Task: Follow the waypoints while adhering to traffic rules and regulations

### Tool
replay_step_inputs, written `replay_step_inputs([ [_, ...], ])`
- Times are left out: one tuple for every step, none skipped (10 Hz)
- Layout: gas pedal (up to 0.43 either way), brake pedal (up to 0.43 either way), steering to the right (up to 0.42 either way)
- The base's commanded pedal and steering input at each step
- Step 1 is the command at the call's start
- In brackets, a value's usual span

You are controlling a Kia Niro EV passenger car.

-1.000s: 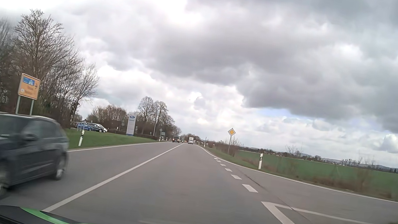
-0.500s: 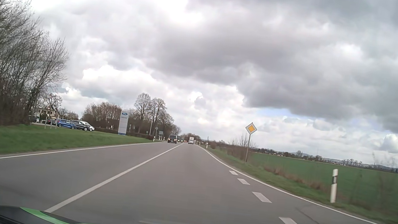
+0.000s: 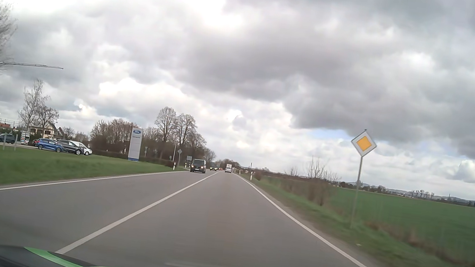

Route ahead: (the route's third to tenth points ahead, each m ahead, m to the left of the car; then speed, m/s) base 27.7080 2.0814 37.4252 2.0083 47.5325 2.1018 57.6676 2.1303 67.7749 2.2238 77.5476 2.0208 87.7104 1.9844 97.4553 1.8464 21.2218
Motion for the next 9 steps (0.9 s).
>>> replay_step_inputs([
  [0.209,0.0,0.0],
  [0.209,0.0,0.0],
  [0.209,0.0,0.0],
  [0.209,0.0,0.0],
  [0.209,0.0,0.0],
  [0.209,0.0,0.0],
  [0.209,0.0,0.0],
  [0.209,0.0,0.0],
  [0.209,0.0,0.0],
])
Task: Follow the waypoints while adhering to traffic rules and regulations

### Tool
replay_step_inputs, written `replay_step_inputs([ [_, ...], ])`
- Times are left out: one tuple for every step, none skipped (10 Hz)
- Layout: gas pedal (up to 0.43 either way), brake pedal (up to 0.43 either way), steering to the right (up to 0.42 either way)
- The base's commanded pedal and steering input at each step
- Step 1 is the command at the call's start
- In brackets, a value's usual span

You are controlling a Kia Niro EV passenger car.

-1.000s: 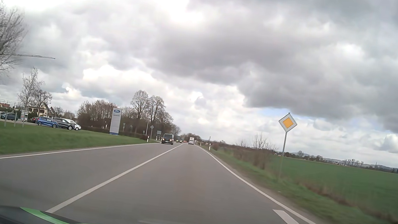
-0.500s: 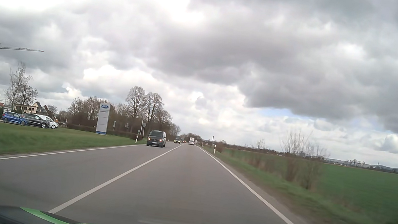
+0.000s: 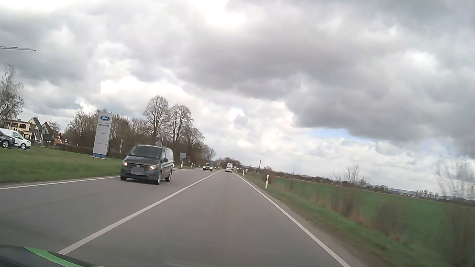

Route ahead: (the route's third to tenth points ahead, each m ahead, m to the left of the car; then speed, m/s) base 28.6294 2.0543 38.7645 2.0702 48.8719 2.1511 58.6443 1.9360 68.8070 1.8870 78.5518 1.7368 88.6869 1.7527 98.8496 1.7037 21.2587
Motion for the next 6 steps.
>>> replay_step_inputs([
  [0.209,0.0,0.0],
  [0.209,0.0,0.0],
  [0.209,0.0,0.001],
  [0.209,0.0,0.001],
  [0.209,0.0,0.0],
  [0.209,0.0,0.001],
])
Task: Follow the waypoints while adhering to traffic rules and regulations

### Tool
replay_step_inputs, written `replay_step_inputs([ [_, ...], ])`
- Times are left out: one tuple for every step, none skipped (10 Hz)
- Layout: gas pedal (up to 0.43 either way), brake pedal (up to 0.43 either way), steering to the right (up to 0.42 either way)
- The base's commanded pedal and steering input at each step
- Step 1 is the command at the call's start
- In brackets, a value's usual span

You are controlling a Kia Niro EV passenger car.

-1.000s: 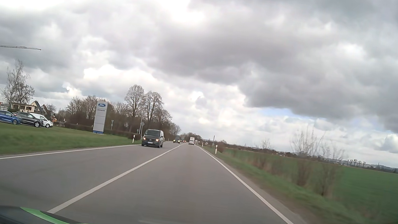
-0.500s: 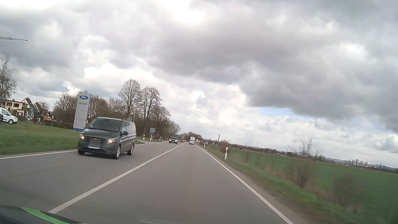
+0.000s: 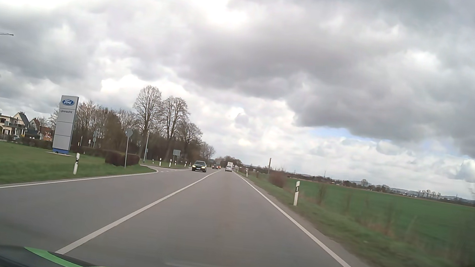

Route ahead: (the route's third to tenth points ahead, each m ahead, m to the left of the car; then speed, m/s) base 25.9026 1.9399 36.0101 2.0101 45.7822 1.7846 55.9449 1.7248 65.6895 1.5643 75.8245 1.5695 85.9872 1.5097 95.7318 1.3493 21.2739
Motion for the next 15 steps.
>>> replay_step_inputs([
  [0.209,0.0,0.0],
  [0.209,0.0,0.0],
  [0.209,0.0,0.0],
  [0.209,0.0,0.0],
  [0.209,0.0,0.001],
  [0.209,0.0,0.001],
  [0.209,0.0,0.001],
  [0.209,0.0,0.0],
  [0.209,0.0,0.0],
  [0.209,0.0,0.001],
  [0.209,0.0,0.0],
  [0.209,0.0,0.001],
  [0.209,0.0,0.001],
  [0.209,0.0,0.001],
  [0.209,0.0,0.001],
])
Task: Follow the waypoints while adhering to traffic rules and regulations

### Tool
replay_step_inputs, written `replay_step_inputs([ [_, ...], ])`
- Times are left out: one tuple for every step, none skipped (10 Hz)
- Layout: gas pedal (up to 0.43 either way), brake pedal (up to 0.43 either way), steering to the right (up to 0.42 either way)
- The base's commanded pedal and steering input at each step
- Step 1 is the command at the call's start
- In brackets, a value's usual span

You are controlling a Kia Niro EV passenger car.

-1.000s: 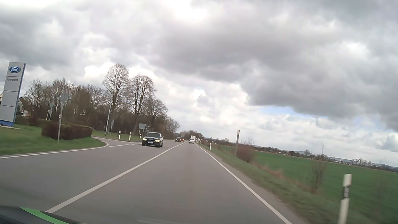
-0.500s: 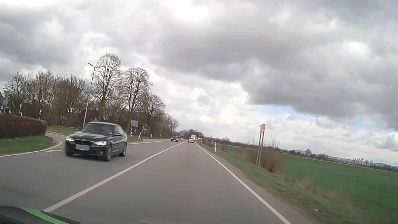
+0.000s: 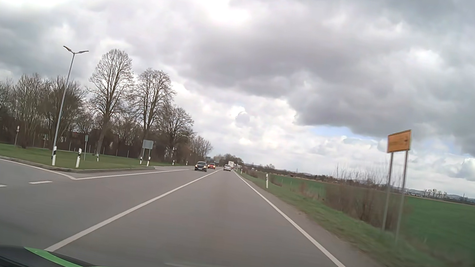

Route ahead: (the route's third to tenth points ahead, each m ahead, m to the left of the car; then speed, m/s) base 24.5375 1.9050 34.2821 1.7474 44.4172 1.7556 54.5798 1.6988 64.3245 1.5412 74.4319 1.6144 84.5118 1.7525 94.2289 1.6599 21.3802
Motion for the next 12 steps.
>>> replay_step_inputs([
  [0.209,0.0,0.001],
  [0.209,0.0,0.001],
  [0.209,0.0,0.001],
  [0.209,0.0,0.001],
  [0.209,0.0,0.001],
  [0.209,0.0,0.001],
  [0.209,0.0,0.001],
  [0.209,0.0,0.001],
  [0.209,0.0,0.001],
  [0.209,0.0,0.001],
  [0.209,0.0,0.001],
  [0.209,0.0,0.001],
])
